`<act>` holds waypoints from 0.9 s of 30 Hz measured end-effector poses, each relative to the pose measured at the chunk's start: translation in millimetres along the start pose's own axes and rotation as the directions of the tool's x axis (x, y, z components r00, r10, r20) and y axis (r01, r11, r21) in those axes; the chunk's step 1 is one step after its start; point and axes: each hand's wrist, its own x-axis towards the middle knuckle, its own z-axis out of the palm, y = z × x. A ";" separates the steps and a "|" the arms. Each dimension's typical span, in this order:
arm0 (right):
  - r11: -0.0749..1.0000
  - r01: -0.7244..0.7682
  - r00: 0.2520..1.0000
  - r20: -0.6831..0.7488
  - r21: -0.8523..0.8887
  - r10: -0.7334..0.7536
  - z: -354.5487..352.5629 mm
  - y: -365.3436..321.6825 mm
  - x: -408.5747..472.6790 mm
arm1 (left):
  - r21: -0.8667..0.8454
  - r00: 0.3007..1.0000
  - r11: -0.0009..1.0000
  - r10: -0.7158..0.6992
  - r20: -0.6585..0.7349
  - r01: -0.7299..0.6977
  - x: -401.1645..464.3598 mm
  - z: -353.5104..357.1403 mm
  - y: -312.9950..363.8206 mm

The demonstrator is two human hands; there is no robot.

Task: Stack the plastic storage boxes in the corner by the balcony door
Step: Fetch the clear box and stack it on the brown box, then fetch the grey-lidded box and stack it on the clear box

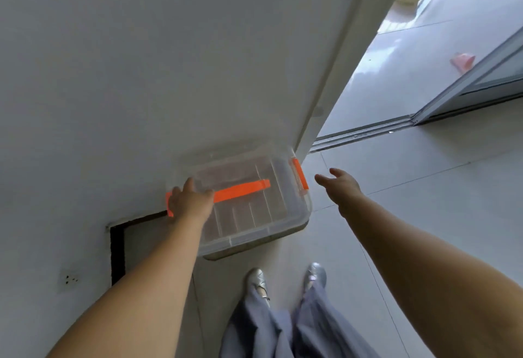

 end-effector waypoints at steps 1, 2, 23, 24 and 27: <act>0.999 0.006 1.000 -0.011 0.037 -0.005 -14.0 4.5 -6.2 | -0.008 1.000 1.000 0.015 0.011 -0.015 -9.1 2.0 9.7; 0.998 0.011 1.000 -0.012 0.058 -0.010 -22.0 8.5 -9.6 | -0.049 1.000 0.999 0.003 0.023 -0.002 -15.4 4.5 15.3; 0.918 -0.031 0.956 -0.256 0.395 0.142 -372.1 275.9 -70.0 | -0.001 0.801 0.855 0.486 0.349 -0.518 -340.3 249.4 224.9; 0.904 -0.033 0.941 -0.292 0.427 0.172 -393.5 299.8 -75.4 | 0.019 0.772 0.831 0.508 0.382 -0.556 -364.9 270.8 233.8; 0.859 -0.048 0.909 -0.335 0.510 0.249 -438.6 352.2 -89.8 | 0.081 0.702 0.757 0.554 0.447 -0.648 -418.2 315.4 255.4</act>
